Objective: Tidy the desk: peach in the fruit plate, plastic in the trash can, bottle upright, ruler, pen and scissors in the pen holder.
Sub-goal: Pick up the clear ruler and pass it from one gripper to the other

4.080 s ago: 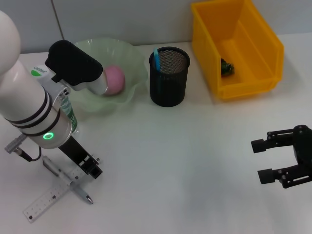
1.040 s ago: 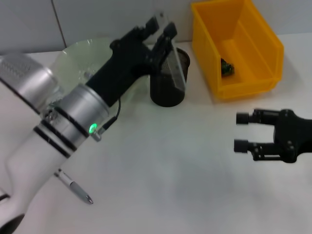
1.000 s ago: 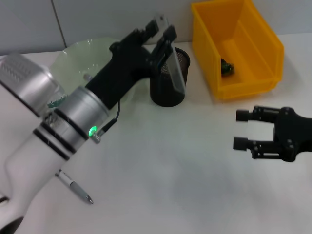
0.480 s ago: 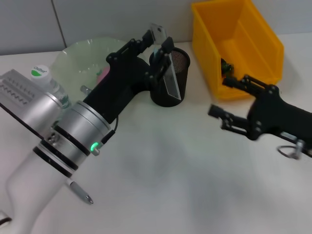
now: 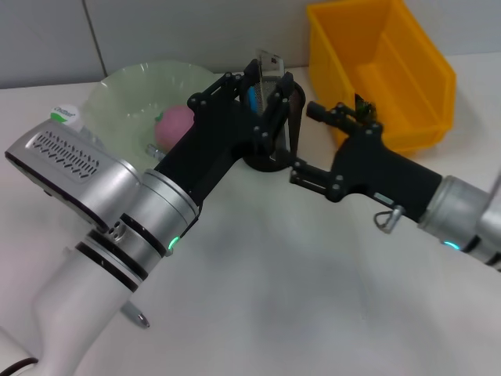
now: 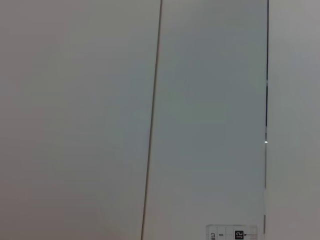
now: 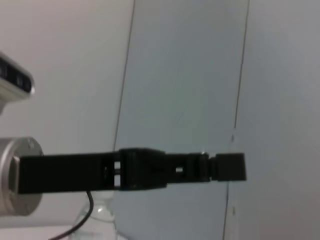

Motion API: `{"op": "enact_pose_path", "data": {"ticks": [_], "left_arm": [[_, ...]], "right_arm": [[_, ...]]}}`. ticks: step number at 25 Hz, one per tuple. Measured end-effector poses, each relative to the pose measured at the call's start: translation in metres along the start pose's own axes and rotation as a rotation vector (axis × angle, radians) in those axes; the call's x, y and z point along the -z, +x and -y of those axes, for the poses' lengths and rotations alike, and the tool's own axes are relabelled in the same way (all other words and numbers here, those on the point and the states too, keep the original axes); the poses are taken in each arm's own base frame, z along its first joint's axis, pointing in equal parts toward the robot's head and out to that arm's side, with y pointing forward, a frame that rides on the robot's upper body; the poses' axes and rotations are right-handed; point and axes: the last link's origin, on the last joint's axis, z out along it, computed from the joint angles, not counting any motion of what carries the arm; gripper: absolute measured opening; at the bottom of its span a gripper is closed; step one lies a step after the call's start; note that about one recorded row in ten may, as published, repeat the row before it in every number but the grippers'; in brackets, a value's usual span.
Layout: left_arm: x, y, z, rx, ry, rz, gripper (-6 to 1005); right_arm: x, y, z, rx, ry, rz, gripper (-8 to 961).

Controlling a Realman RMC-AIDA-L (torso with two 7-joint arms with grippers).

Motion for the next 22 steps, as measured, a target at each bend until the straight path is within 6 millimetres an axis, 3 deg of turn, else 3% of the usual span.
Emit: {"op": "enact_pose_path", "data": {"ticks": [6,22], "left_arm": [[0.002,-0.002,-0.002,0.006,-0.004,0.010,393],[0.002,-0.005,-0.005,0.002,-0.012,0.022,393]], "right_arm": [[-0.014,0.005,-0.006,-0.008,0.005,-0.028,696],[-0.026,0.004,-0.011,-0.007,0.061,-0.005,677]]}}
